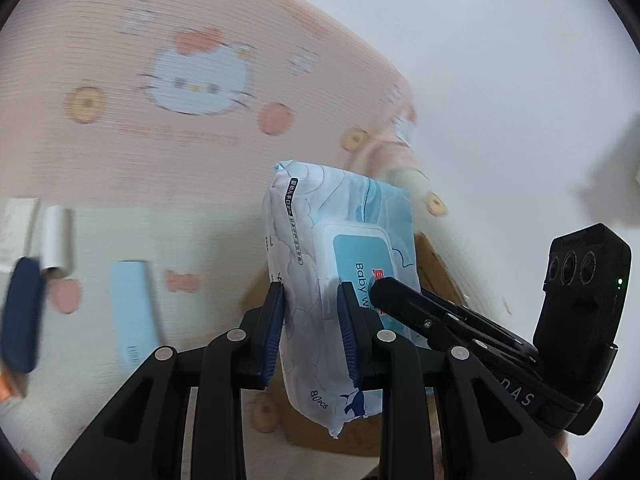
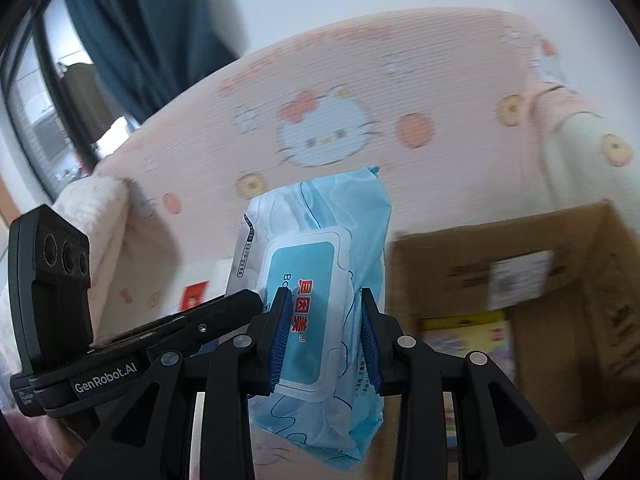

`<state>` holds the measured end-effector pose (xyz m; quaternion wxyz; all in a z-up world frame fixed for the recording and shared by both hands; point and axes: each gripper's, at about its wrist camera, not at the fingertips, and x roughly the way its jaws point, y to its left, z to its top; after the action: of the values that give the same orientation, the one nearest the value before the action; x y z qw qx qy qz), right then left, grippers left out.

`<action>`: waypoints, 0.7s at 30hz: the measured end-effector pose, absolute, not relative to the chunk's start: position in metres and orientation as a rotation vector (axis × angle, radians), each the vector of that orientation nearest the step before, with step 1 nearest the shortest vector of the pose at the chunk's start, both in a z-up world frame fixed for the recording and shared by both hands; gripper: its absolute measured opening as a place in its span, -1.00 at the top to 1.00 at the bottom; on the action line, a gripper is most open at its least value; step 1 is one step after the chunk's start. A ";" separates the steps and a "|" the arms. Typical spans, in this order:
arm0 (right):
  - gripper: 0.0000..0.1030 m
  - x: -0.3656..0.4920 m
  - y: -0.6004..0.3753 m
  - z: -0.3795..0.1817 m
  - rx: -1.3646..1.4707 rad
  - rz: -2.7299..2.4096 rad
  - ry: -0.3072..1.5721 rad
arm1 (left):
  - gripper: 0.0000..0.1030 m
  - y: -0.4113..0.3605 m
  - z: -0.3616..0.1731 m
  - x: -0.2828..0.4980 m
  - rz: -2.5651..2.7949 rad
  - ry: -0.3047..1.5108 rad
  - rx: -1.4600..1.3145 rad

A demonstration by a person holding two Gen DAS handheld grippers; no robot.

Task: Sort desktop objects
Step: 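Lift and carry the baby wipes with the right gripper to the cardboard box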

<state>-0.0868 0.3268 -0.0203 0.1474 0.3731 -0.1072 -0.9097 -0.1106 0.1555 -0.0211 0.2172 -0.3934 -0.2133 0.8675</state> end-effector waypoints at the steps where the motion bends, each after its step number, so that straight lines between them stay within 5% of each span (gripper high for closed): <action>1: 0.41 -0.086 0.335 -0.019 1.079 -2.634 -0.315 | 0.43 0.167 -0.021 -0.114 2.382 -0.577 -1.094; 21: 0.41 -0.081 0.434 -0.053 1.337 -2.644 -0.382 | 0.42 0.263 -0.060 -0.133 2.178 -0.406 -1.320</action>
<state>-0.0814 0.4343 -0.0528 0.0772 0.4462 -0.1275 -0.8824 -0.1333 0.2626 -0.0602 0.2777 -0.4918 -0.1514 0.8112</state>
